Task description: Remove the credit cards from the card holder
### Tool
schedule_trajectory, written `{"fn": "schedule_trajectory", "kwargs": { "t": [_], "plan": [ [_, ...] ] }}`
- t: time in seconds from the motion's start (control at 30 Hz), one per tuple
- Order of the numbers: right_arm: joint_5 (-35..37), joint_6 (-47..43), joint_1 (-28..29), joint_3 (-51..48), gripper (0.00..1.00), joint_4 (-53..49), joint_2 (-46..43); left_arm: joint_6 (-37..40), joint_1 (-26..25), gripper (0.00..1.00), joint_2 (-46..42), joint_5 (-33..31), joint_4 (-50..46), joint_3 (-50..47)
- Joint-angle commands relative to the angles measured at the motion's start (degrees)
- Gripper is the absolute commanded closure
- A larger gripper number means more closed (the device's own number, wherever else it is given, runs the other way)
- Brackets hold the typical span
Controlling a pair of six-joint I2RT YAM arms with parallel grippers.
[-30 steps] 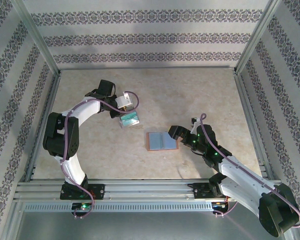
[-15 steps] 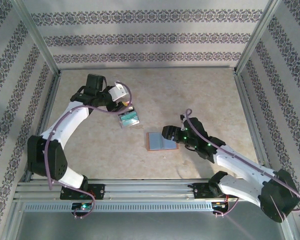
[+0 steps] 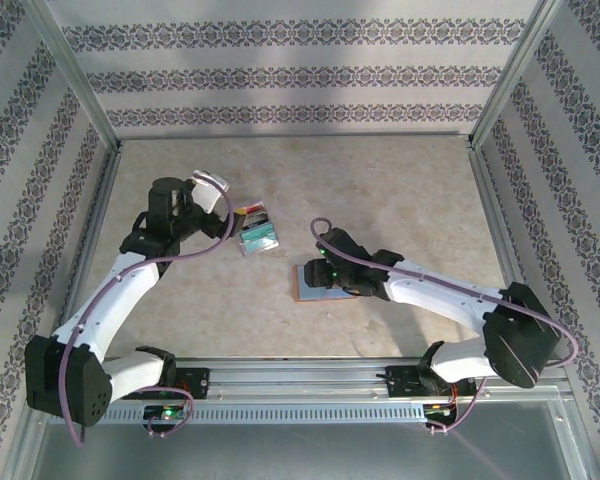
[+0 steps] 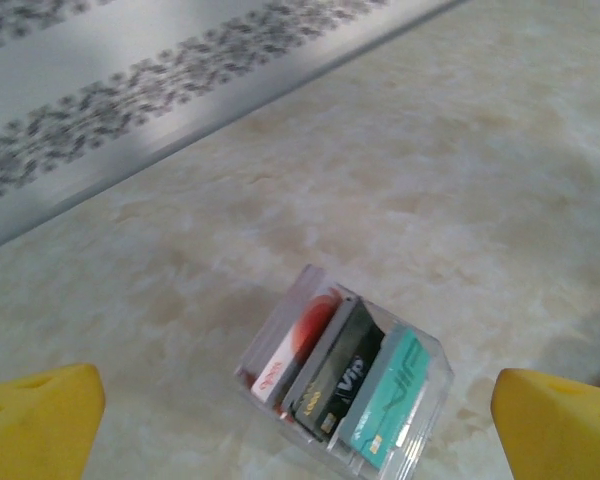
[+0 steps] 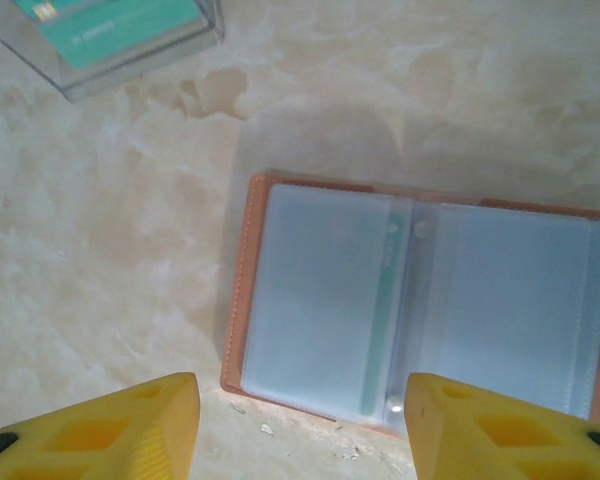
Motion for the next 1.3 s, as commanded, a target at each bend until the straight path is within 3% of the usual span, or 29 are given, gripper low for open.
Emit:
{"fn": "schedule_trajectory", "kwargs": {
  "t": [0.0, 0.23, 0.47, 1.03, 1.27],
  "plan": [
    [2.71, -1.86, 1.36, 3.61, 0.43, -5.64, 3.3, -12.59, 0.37, 0.01, -1.73, -8.12, 2.77, -0.66],
    [4.36, -2.94, 4.34, 10.05, 0.42, -11.03, 12.56, -21.47, 0.38, 0.01, -4.93, -11.64, 3.19, -5.88],
    [4.18, -2.53, 5.17, 13.13, 0.36, -11.53, 18.26, -22.62, 0.49, 0.01, -5.72, -23.22, 0.72, -6.92],
    [6.0, -1.98, 5.17, 13.44, 0.37, -12.58, 22.48, -22.36, 0.6, 0.01, -5.63, -22.01, 0.4, -7.17],
    [4.39, -2.06, 5.25, 13.47, 0.33, -11.4, 22.49, -22.36, 0.56, 0.01, -5.41, -21.55, 0.17, -7.28]
  ]
}}
